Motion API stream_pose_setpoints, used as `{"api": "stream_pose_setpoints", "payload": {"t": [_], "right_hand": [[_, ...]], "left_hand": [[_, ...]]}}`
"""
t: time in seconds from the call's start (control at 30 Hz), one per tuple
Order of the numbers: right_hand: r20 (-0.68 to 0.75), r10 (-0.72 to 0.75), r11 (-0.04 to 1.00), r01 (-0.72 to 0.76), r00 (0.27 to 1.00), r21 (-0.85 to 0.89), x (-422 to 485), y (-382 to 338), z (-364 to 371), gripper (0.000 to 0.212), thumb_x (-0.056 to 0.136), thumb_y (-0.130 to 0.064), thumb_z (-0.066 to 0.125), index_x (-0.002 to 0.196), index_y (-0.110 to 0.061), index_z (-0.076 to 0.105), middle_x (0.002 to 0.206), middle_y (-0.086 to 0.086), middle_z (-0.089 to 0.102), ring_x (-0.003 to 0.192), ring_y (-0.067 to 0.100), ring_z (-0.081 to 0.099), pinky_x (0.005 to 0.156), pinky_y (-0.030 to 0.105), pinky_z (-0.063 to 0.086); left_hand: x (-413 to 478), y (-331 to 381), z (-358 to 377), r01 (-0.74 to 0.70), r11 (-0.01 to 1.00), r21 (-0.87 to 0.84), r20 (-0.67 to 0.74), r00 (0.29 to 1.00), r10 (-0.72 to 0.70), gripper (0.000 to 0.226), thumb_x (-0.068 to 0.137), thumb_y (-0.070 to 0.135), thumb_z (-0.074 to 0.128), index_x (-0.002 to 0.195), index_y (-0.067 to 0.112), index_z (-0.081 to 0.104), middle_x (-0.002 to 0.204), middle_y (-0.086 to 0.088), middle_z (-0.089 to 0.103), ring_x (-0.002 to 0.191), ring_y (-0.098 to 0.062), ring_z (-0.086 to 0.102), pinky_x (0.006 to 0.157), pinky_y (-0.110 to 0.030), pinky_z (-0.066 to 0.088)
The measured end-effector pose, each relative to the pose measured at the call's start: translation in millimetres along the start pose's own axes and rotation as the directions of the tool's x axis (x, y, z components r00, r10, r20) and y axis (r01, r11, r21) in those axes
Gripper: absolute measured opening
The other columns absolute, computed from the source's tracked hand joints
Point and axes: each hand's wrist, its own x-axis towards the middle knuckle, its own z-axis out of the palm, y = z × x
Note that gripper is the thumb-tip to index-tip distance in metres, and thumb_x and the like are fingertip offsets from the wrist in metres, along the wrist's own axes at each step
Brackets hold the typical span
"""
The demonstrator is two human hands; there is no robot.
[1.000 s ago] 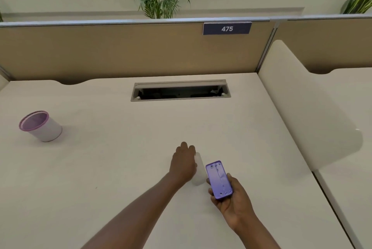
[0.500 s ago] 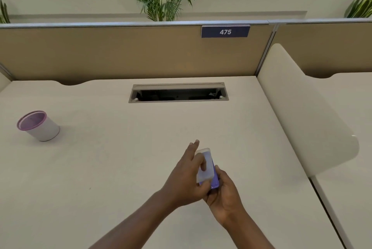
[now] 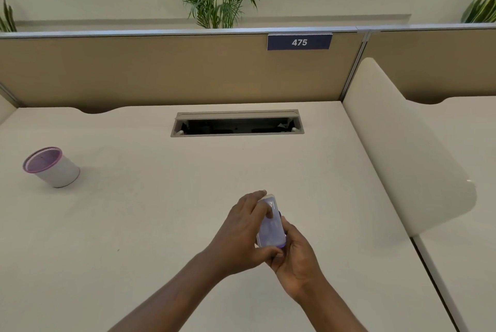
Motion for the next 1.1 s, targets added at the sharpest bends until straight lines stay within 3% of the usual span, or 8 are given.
{"api": "stream_pose_setpoints", "payload": {"t": [0.17, 0.33, 0.47, 0.57, 0.7, 0.9, 1.03, 1.1], "right_hand": [[0.038, -0.012, 0.999, 0.014, 0.999, -0.039, -0.5, -4.1, 5.0, 0.037, 0.101, -0.037, 0.055, 0.129, -0.017, 0.068, 0.117, 0.012, 0.074, 0.099, 0.025, 0.074, 0.064, 0.031, 0.061], [0.064, -0.073, 0.993, 0.078, 0.995, -0.091, -2.9, -4.6, 10.0, 0.039, 0.103, -0.04, 0.045, 0.137, -0.03, 0.061, 0.138, 0.003, 0.065, 0.124, 0.024, 0.064, 0.093, 0.039, 0.057], [0.081, -0.066, 0.993, 0.074, 0.994, -0.094, -5.9, -6.2, 14.7, 0.038, 0.107, -0.036, 0.037, 0.139, -0.031, 0.058, 0.144, -0.003, 0.061, 0.132, 0.019, 0.058, 0.092, 0.032, 0.058], [0.076, -0.074, 0.993, 0.081, 0.994, -0.086, -6.5, -6.8, 19.6, 0.038, 0.107, -0.032, 0.038, 0.139, -0.03, 0.059, 0.144, -0.004, 0.06, 0.132, 0.016, 0.057, 0.094, 0.029, 0.057], [0.074, -0.089, 0.989, 0.097, 0.993, -0.113, -7.0, -7.3, 25.3, 0.037, 0.102, -0.033, 0.045, 0.135, -0.029, 0.063, 0.141, -0.003, 0.064, 0.129, 0.015, 0.06, 0.094, 0.029, 0.058], [0.108, -0.087, 0.979, 0.105, 0.99, -0.175, -8.2, -8.3, 34.1, 0.038, 0.101, -0.037, 0.052, 0.138, -0.03, 0.057, 0.141, -0.006, 0.064, 0.13, 0.013, 0.058, 0.107, 0.039, 0.044], [0.098, -0.1, 0.967, 0.119, 0.99, -0.224, -7.1, -5.0, 38.3, 0.042, 0.1, -0.037, 0.058, 0.141, -0.031, 0.052, 0.139, -0.005, 0.064, 0.128, 0.012, 0.06, 0.103, 0.036, 0.045], [0.091, -0.117, 0.968, 0.134, 0.989, -0.212, -5.5, -3.4, 38.4, 0.042, 0.1, -0.035, 0.058, 0.142, -0.031, 0.052, 0.14, -0.005, 0.064, 0.128, 0.013, 0.06, 0.101, 0.035, 0.047]], "left_hand": [[-1.4, 4.5, -1.5, 0.021, 1.0, -0.003, -0.001, 1.0, -0.021, 0.06, 0.078, 0.044, 0.076, 0.124, 0.015, 0.052, 0.157, -0.004, 0.035, 0.146, -0.019, 0.029, 0.099, -0.038, 0.054], [-2.8, 1.7, 2.6, 0.029, 0.994, 0.101, 0.041, 0.999, -0.033, 0.081, 0.086, 0.049, 0.068, 0.152, 0.017, 0.034, 0.165, -0.005, 0.025, 0.152, -0.02, 0.022, 0.122, -0.037, 0.032], [-9.4, -1.6, 12.3, -0.016, 0.971, 0.238, 0.097, 0.995, -0.008, 0.078, 0.101, 0.053, 0.038, 0.16, 0.017, 0.002, 0.171, -0.008, -0.003, 0.158, -0.021, -0.007, 0.129, -0.037, 0.01], [-12.7, -0.5, 22.7, -0.012, 0.954, 0.298, 0.109, 0.994, -0.022, 0.07, 0.105, 0.047, 0.022, 0.159, 0.015, -0.009, 0.169, -0.012, -0.012, 0.156, -0.026, -0.015, 0.129, -0.043, 0.008], [-10.6, 0.2, 29.5, -0.021, 0.922, 0.387, 0.087, 0.996, -0.014, 0.069, 0.108, 0.045, 0.013, 0.157, -0.001, -0.002, 0.168, -0.02, -0.004, 0.157, -0.034, -0.006, 0.127, -0.046, 0.017], [-11.6, -0.4, 28.9, -0.042, 0.913, 0.406, -0.03, 0.998, 0.06, 0.059, 0.106, 0.023, 0.036, 0.152, -0.012, 0.023, 0.163, -0.029, 0.02, 0.153, -0.04, 0.02, 0.118, -0.05, 0.037], [-12.6, 2.4, 26.4, -0.045, 0.943, 0.331, -0.066, 0.995, 0.071, 0.055, 0.107, 0.019, 0.031, 0.152, -0.011, 0.024, 0.164, -0.026, 0.021, 0.154, -0.037, 0.019, 0.118, -0.05, 0.037], [-13.5, 4.2, 25.4, -0.007, 0.978, 0.21, -0.067, 0.998, 0.022, 0.058, 0.108, 0.026, 0.027, 0.156, -0.006, 0.017, 0.168, -0.019, 0.012, 0.157, -0.031, 0.009, 0.124, -0.049, 0.028]]}}
